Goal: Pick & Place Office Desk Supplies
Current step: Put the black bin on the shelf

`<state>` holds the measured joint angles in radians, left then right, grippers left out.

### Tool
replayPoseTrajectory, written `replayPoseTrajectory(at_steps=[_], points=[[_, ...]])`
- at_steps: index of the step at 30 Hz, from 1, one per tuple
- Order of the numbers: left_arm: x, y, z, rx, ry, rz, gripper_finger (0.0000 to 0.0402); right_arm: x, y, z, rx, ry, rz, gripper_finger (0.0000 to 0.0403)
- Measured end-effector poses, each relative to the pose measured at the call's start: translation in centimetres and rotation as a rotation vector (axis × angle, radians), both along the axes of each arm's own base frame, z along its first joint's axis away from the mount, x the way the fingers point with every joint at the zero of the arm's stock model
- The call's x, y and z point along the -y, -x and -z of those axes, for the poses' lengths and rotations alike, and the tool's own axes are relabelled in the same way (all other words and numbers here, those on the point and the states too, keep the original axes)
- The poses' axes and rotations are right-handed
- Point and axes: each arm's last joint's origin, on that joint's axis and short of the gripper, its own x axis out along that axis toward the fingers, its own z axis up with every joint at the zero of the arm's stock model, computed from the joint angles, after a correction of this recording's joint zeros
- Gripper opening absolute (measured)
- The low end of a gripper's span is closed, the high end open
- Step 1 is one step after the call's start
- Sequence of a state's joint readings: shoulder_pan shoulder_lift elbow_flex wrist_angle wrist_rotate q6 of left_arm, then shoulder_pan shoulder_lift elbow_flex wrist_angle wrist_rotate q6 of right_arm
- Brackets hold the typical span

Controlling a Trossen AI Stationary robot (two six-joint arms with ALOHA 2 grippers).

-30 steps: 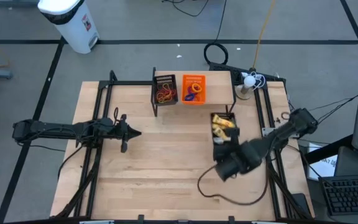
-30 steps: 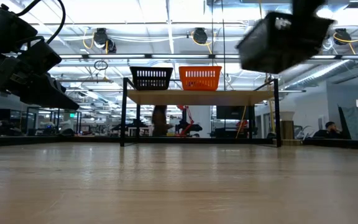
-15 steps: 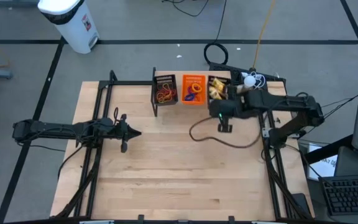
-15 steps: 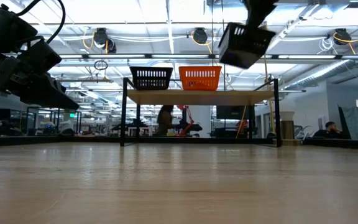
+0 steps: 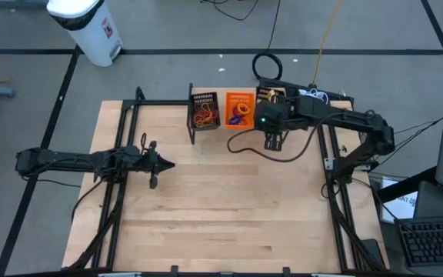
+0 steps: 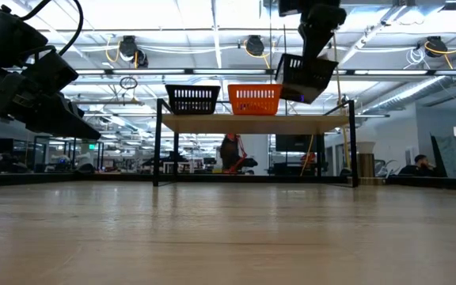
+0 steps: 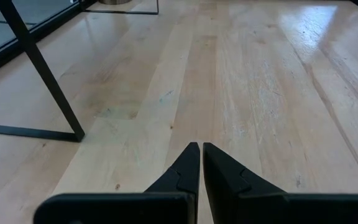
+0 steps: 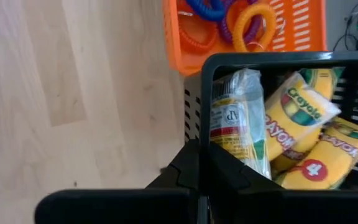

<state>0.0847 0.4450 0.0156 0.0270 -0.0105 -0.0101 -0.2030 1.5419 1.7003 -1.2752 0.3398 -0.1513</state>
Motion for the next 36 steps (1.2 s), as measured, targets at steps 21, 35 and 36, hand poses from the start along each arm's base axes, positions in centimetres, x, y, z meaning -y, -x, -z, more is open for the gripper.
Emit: replayPoseTrajectory(at_steps=[21,35,36], points=[[0.0,0.0,0.0,0.000,-0.005,0.002,0.0024,2.5,0.2,4.1,-0.077,-0.048,0.000,0.0003],[0.0,0.0,0.0,0.000,0.000,0.000,0.0024,2.3,-0.1,4.1,-0.043,-0.042,0.008,0.0095],[0.0,0.0,0.0,0.000,0.000,0.000,0.0024,2.3,-0.2,4.1,-0.040,-0.036,0.010,0.0104]])
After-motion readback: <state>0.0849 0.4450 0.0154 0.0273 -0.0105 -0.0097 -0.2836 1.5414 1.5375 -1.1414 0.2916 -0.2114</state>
